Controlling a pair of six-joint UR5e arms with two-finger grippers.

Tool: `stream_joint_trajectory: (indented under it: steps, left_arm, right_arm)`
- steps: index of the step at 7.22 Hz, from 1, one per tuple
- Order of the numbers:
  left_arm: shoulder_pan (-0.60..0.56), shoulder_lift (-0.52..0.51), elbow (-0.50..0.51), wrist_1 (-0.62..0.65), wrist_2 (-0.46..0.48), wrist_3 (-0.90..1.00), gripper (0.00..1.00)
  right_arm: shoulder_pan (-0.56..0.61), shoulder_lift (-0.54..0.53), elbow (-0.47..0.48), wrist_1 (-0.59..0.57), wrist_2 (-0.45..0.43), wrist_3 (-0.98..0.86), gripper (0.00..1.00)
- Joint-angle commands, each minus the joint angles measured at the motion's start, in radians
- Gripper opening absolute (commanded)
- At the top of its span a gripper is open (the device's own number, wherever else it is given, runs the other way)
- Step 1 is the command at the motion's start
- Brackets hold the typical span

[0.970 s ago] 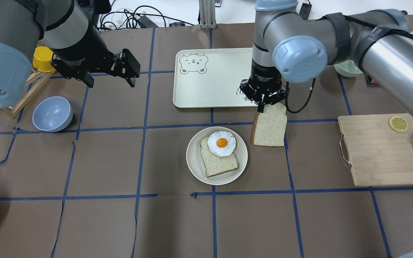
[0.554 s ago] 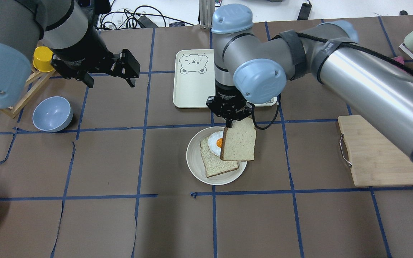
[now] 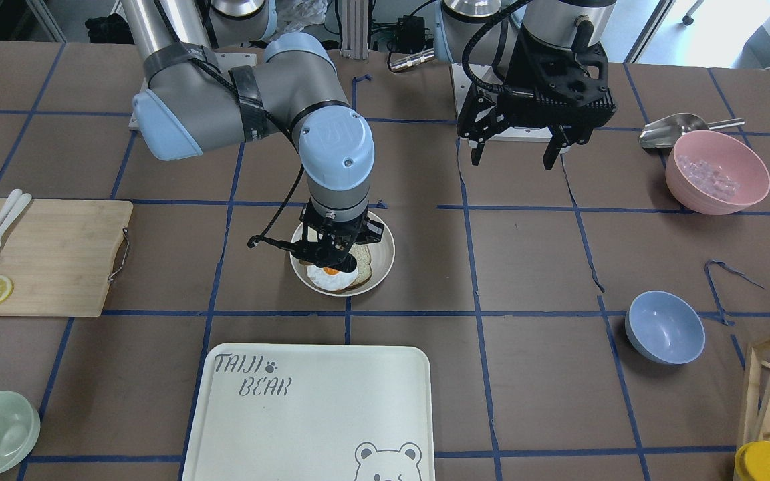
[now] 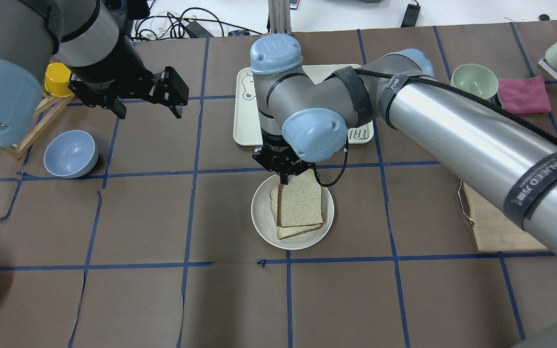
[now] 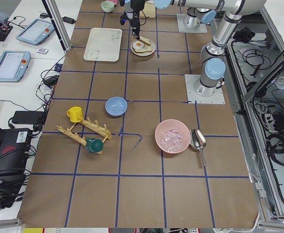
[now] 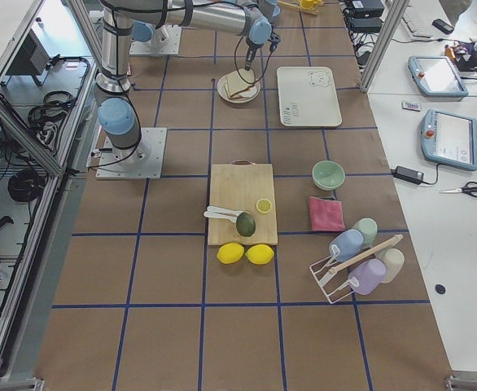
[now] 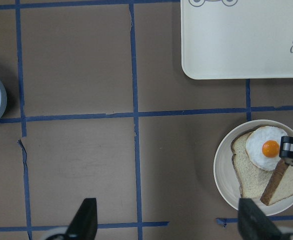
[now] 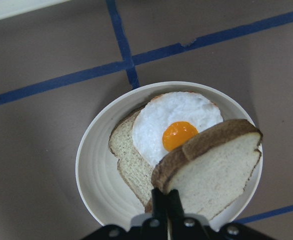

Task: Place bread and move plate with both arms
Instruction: 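Lay the bread slice on the egg and open the right gripper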

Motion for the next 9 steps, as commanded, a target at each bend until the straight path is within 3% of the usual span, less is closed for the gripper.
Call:
stream_joint_trajectory:
  steps: [1, 3, 4, 6, 9]
  left_arm:
    - [0.000, -0.001, -0.001, 0.002, -0.006, 0.000, 1.00]
    - [0.000, 0.000, -0.001, 0.000, 0.000, 0.000, 1.00]
    - [0.000, -0.001, -0.001, 0.000, 0.000, 0.000, 1.00]
    - [0.000, 0.000, -0.001, 0.000, 0.001, 0.000, 1.00]
    - [0.000, 0.000, -0.004, 0.000, 0.001, 0.000, 1.00]
  right_arm:
    - [0.005, 0.017, 0.003, -0.018, 0.000, -0.020, 0.00]
    - [0.005, 0.015, 0.005, -0.050, 0.000, -0.037, 0.66]
    - [0.005, 0.015, 0.003, -0.062, -0.001, -0.037, 0.82]
    - [-0.015, 0.002, -0.003, -0.069, -0.014, -0.089, 1.00]
    - [-0.142, -0.076, 0.017, -0.053, -0.020, -0.312, 1.00]
